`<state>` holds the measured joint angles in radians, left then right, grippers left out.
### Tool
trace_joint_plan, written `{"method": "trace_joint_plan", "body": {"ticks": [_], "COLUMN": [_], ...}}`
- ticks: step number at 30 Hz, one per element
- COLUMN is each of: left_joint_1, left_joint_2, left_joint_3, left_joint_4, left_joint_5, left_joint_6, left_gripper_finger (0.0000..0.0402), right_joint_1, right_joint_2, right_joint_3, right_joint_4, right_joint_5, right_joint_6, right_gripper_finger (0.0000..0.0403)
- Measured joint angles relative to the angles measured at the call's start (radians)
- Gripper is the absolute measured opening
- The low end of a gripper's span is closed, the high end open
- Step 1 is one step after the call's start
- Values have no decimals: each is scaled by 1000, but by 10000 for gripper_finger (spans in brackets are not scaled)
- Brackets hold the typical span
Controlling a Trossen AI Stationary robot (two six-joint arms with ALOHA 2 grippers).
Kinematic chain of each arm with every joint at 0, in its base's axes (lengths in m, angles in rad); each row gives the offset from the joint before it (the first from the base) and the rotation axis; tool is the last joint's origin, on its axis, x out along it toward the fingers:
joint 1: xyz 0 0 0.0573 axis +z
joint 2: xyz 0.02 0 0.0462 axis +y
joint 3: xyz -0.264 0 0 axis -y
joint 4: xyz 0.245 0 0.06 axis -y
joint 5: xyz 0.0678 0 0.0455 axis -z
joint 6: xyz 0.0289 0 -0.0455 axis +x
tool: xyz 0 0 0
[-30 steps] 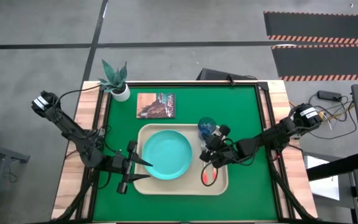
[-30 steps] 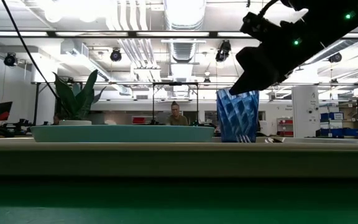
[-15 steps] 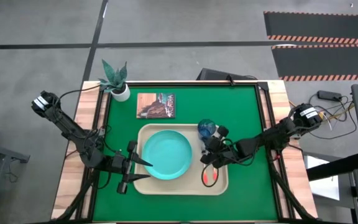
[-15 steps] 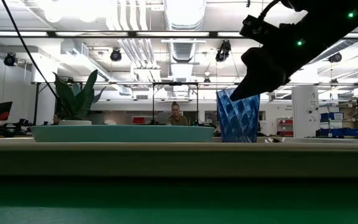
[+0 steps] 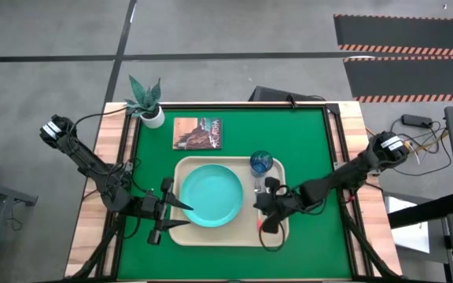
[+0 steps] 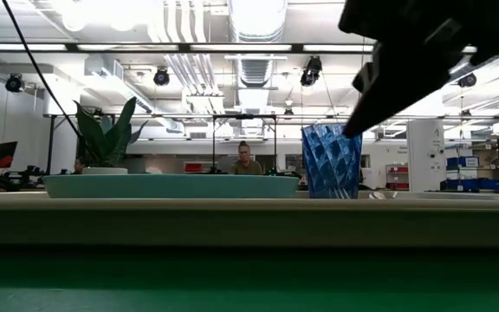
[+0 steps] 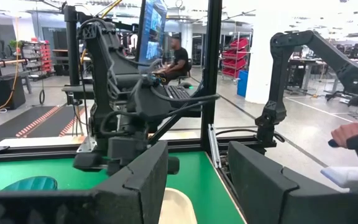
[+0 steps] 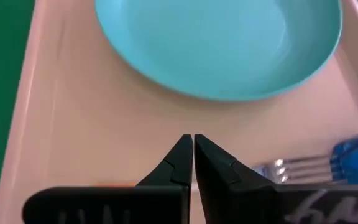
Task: Pick and place plate/cup/fork/spoon on tray
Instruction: Adjust the tableware on the serving tray
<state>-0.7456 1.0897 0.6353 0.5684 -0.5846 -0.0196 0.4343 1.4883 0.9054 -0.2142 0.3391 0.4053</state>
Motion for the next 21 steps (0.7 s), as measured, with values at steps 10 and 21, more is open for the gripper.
{"method": "trace_joint_plan", "body": {"ticks": [10, 21], "left_joint_1": [0, 0], "left_joint_2": [0, 0], "left_joint_3": [0, 0], "left_joint_4": [0, 0], "left_joint_5": [0, 0], "left_joint_6": [0, 0], "left_gripper_finger": [155, 155], "right_joint_1": [9, 11], "right_joint_2": [2, 2], "right_joint_3": [-97, -272], "right_joint_4": [7, 325], "right_joint_5": [1, -1], "right_joint_6": [-1, -102], "right_gripper_finger": [8, 8]}}
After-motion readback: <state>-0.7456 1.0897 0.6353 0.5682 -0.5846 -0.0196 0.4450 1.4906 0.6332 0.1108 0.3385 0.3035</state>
